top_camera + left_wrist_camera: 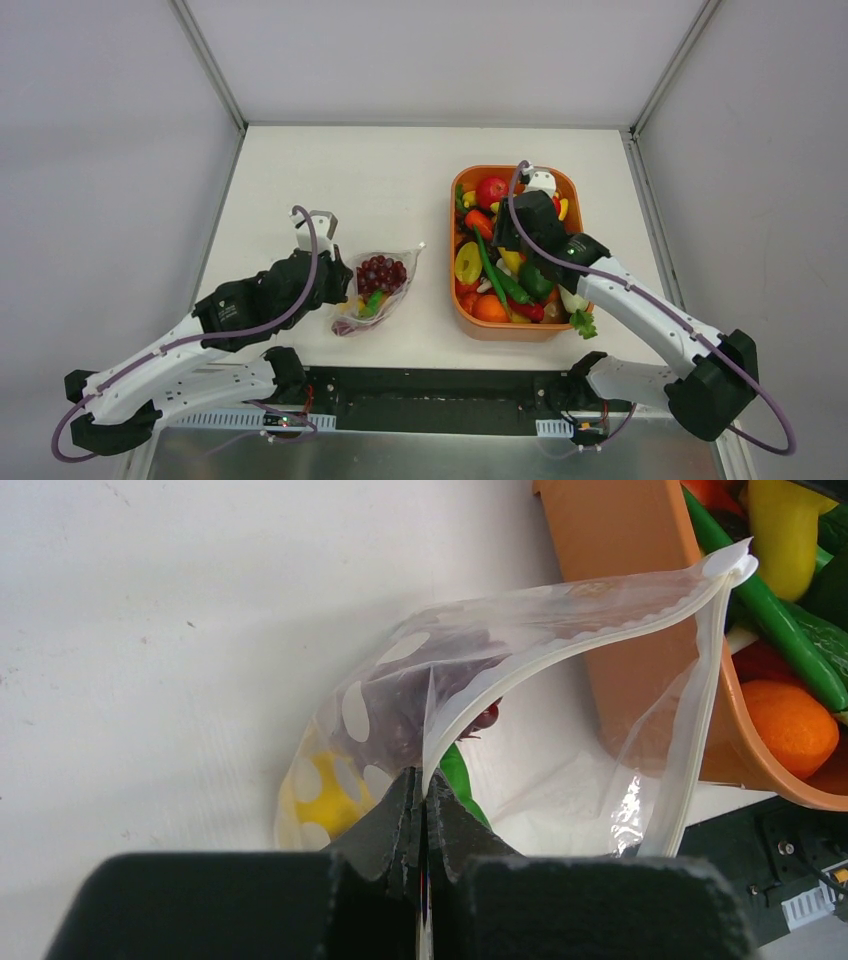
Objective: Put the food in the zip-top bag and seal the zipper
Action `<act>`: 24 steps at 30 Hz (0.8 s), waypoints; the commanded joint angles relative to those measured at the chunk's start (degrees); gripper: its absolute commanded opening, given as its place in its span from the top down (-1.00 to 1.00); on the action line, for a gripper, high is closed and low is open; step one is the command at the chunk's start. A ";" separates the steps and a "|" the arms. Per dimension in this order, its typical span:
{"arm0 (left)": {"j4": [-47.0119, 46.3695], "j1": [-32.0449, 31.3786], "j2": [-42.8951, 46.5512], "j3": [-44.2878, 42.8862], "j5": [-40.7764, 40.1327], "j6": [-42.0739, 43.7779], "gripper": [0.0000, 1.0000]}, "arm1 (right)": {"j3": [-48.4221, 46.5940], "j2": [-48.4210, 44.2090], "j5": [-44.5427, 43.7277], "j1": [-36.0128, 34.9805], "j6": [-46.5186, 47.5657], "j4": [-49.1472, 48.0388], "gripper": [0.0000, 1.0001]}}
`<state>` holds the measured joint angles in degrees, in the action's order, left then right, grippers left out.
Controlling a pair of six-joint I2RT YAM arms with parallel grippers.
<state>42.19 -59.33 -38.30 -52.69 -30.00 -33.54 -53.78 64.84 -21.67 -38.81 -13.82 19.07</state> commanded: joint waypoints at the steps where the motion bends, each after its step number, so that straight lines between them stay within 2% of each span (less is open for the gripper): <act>1: -1.51 -0.69 -0.77 0.16 1.04 -0.65 1.00 | 0.14 2.29 -3.02 0.46 2.64 -4.01 0.06; 5: -1.35 -0.69 -0.73 0.15 0.95 -0.65 1.00 | 1.62 2.69 -0.69 0.44 3.92 -7.28 0.19; 8: -0.69 -0.62 -0.64 -0.22 0.83 -0.57 1.00 | 0.98 3.01 0.49 0.49 4.31 -6.79 0.52; 12: -0.21 -0.65 -0.03 -0.22 0.16 -0.47 1.00 | 0.23 -0.65 2.07 0.48 3.74 -6.29 0.70; 17: -0.61 -0.71 0.25 0.14 -0.15 -0.52 1.00 | 3.02 -10.18 7.67 0.48 1.70 -10.96 0.77; 24: -0.65 -0.72 0.42 0.76 -0.17 -0.65 1.00 | 7.24 -18.88 10.48 0.44 0.54 -17.12 0.84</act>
<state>42.26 -59.33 -38.33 -52.56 -30.00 -33.54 -49.01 48.97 -13.98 -38.33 -11.90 8.78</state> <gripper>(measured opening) 0.009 0.310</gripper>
